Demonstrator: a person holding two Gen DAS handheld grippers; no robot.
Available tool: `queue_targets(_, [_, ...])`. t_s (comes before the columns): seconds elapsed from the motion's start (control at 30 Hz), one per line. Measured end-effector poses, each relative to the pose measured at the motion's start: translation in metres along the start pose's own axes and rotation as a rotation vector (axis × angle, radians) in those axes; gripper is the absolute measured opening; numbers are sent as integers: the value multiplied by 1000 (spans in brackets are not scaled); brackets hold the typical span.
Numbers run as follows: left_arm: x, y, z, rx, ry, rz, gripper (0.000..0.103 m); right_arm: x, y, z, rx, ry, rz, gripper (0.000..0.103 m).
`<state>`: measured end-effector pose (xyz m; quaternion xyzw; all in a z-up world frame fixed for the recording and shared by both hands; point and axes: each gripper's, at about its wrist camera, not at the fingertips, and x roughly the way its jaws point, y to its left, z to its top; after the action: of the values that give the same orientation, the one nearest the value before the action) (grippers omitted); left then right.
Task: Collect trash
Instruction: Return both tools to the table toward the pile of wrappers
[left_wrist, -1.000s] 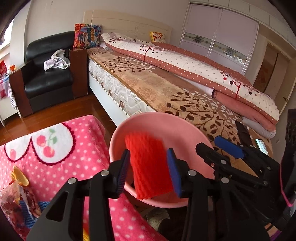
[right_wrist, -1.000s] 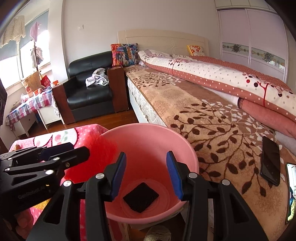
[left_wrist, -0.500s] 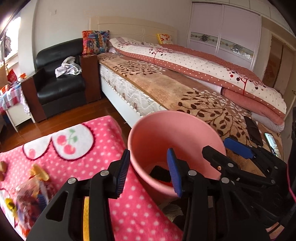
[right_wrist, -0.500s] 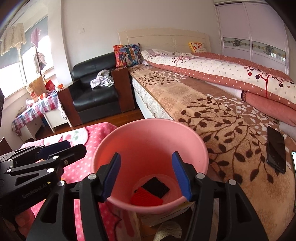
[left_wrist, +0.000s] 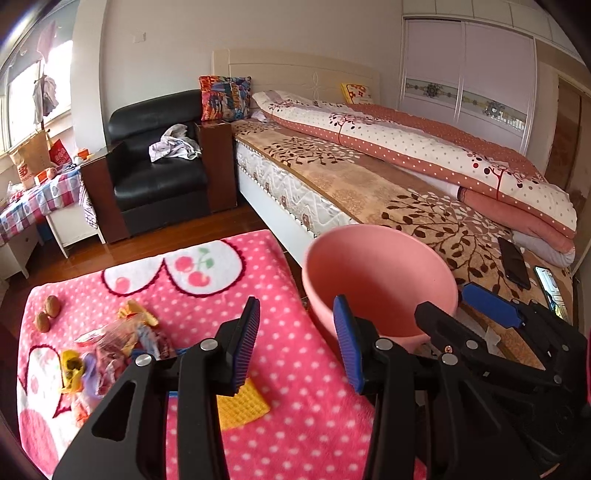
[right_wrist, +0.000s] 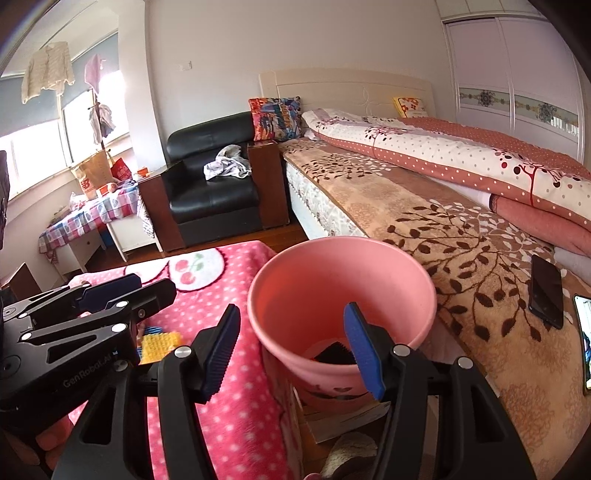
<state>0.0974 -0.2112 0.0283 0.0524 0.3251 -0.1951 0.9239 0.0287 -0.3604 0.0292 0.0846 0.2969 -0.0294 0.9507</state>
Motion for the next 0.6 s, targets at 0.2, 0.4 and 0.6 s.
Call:
queue_targets(0.2, [-15, 18, -15, -18, 1, 13, 42, -11, 22, -6, -20, -16, 22, 58])
queue_targets(0.4, [-35, 44, -35, -25, -6, 48, 42, -13, 50, -13, -46, -6, 69, 58])
queue_targets(0.6, [-65, 79, -57, -60, -26, 90, 42, -17, 79, -20, -78, 9, 131, 58])
